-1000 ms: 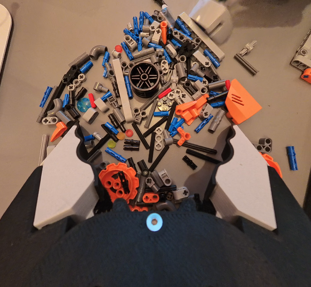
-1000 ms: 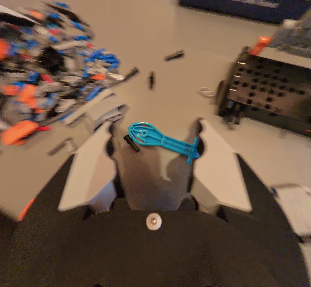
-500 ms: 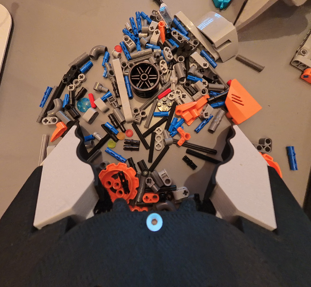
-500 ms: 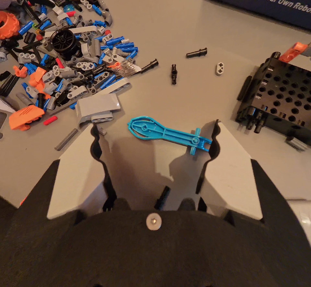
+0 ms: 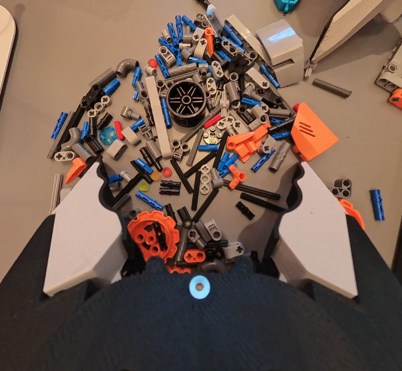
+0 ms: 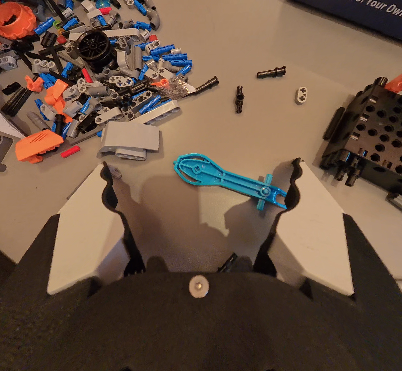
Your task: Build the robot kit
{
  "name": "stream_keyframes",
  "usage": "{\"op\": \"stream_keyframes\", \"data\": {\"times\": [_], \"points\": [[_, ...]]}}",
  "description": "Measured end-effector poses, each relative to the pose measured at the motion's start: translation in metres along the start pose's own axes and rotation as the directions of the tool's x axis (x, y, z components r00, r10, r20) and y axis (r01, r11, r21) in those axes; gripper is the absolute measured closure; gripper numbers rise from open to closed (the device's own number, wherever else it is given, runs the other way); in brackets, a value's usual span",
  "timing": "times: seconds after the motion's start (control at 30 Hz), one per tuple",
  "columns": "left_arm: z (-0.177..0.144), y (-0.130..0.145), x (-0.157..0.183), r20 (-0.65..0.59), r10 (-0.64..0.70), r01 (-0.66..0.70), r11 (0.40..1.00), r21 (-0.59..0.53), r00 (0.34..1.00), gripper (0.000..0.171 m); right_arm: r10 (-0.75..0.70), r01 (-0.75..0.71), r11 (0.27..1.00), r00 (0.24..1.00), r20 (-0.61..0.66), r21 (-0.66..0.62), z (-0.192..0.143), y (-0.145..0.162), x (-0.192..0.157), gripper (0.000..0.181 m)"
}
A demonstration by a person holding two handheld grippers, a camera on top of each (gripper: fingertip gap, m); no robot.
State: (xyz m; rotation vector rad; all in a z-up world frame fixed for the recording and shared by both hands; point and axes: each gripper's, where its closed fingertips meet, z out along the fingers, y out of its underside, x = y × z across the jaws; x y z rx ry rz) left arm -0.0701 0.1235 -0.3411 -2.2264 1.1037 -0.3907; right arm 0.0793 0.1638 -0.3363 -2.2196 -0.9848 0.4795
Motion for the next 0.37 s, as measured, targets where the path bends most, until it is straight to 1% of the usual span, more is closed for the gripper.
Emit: {"op": "stream_keyframes", "data": {"times": [0.13, 0.27, 0.37], "points": [[0.0006, -0.0001, 0.0001, -0.001, -0.002, 0.002, 1.000, 0.001, 1.000, 0.014, 0.000, 0.000, 1.000, 1.000, 0.000, 0.000, 0.0000, 0.0000, 0.0000, 0.026], [0.0062, -0.0059, 0.0034, -0.002, 0.000, 0.000, 1.000, 0.005, 1.000, 0.014, 0.000, 0.000, 1.000, 1.000, 0.000, 0.000, 0.0000, -0.0001, 0.0000, 0.026], [0.0001, -0.0005, 0.0005, 0.003, -0.002, 0.002, 1.000, 0.002, 1.000, 0.014, 0.000, 0.000, 1.000, 1.000, 0.000, 0.000, 0.0000, -0.0002, -0.0001, 0.026]]}}
